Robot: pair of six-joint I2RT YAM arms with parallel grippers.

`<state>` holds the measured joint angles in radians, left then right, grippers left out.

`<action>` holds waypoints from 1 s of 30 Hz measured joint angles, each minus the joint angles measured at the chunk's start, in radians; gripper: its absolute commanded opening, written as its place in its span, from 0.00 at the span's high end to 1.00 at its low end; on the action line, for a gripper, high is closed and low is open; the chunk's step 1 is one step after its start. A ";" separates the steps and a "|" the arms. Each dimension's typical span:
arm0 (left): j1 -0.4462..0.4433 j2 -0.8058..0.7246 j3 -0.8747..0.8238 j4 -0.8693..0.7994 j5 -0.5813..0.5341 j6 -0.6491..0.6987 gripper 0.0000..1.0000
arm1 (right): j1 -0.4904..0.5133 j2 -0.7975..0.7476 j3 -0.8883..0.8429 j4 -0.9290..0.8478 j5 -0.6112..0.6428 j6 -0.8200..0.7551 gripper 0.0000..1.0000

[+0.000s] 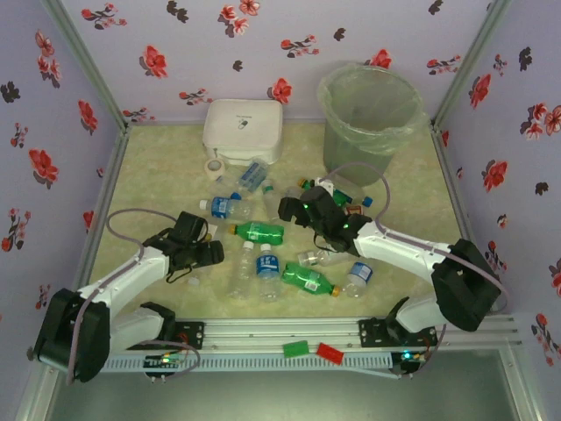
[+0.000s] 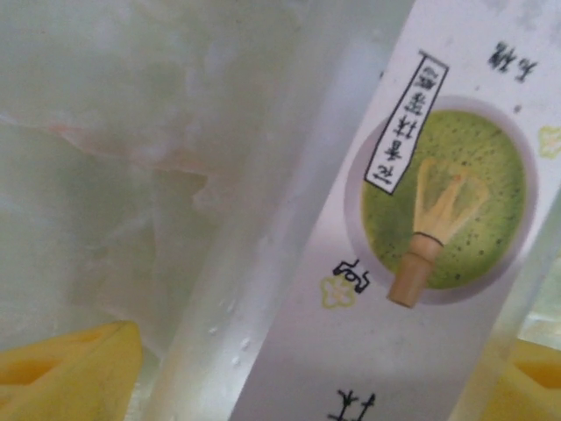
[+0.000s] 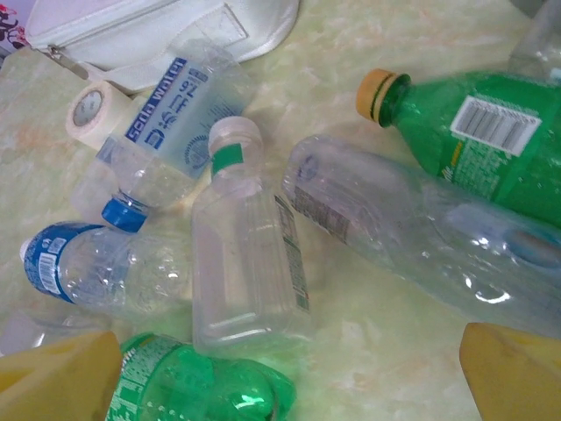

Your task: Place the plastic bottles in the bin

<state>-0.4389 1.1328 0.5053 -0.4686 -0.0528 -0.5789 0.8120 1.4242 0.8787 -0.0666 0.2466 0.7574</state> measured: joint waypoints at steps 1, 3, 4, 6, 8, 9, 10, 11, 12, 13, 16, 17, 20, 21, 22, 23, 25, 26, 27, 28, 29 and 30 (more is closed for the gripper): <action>-0.001 0.003 0.000 0.002 -0.002 0.002 0.28 | 0.000 0.006 0.014 -0.011 0.001 -0.005 0.00; -0.003 0.004 0.000 0.005 -0.010 0.006 0.36 | 0.000 0.011 0.037 -0.027 0.001 -0.010 0.00; -0.003 0.004 0.000 0.008 -0.013 0.008 0.40 | 0.001 0.011 0.043 -0.033 0.001 -0.013 0.00; -0.005 0.002 0.000 0.012 -0.019 0.010 0.46 | 0.002 0.011 0.049 -0.043 0.001 -0.017 0.00; -0.005 -0.008 -0.001 0.012 -0.023 0.013 0.54 | 0.003 0.011 0.050 -0.050 -0.005 -0.023 0.00; -0.006 -0.017 -0.002 0.012 -0.026 0.010 0.58 | 0.003 0.011 0.050 -0.054 -0.013 -0.028 0.00; -0.006 -0.028 -0.003 0.011 -0.026 0.009 0.62 | 0.003 0.011 0.050 -0.055 -0.023 -0.032 0.00; -0.006 -0.043 -0.004 0.010 -0.027 0.008 0.65 | 0.003 0.011 0.050 -0.055 -0.032 -0.037 0.00; -0.006 -0.061 -0.004 0.009 -0.027 0.006 0.69 | 0.003 0.011 0.050 -0.055 -0.043 -0.043 0.00; -0.006 -0.080 -0.004 0.008 -0.027 0.006 0.71 | 0.003 0.011 0.050 -0.054 -0.053 -0.048 0.00; -0.006 -0.162 -0.003 0.000 -0.027 -0.010 0.75 | 0.003 0.010 0.050 -0.037 -0.095 -0.059 0.00; -0.006 -0.194 -0.003 0.001 -0.027 -0.017 0.76 | 0.003 0.010 0.050 -0.025 -0.113 -0.063 0.00; -0.012 -0.280 -0.003 0.032 -0.018 -0.041 0.76 | 0.003 0.002 0.048 0.029 -0.172 -0.070 0.00; -0.015 -0.304 -0.003 0.061 -0.009 -0.053 0.76 | 0.003 -0.003 0.047 0.050 -0.190 -0.070 0.00; -0.017 -0.318 -0.003 0.093 0.002 -0.066 0.76 | 0.003 -0.008 0.047 0.069 -0.207 -0.070 0.00; -0.020 -0.329 -0.003 0.138 0.012 -0.079 0.76 | 0.003 -0.017 0.044 0.094 -0.226 -0.070 0.00; -0.026 -0.329 -0.003 0.225 0.032 -0.104 0.75 | 0.003 -0.035 0.040 0.132 -0.256 -0.069 0.00; -0.034 -0.323 -0.003 0.276 0.041 -0.116 0.76 | 0.003 -0.047 0.035 0.158 -0.271 -0.069 0.00; -0.043 -0.312 -0.003 0.324 0.048 -0.123 0.75 | 0.003 -0.059 0.032 0.178 -0.283 -0.069 0.00; -0.054 -0.298 -0.003 0.367 0.055 -0.128 0.75 | 0.003 -0.070 0.029 0.198 -0.294 -0.069 0.00; -0.070 -0.275 -0.003 0.417 0.064 -0.130 0.75 | 0.003 -0.083 0.024 0.224 -0.305 -0.069 0.00; -0.087 -0.250 0.000 0.457 0.068 -0.130 0.76 | 0.003 -0.093 0.022 0.243 -0.312 -0.069 0.00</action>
<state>-0.5262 0.8829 0.5056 -0.0116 0.0154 -0.7090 0.8146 1.3315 0.9005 0.1761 -0.0650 0.6884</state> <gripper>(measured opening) 0.557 0.996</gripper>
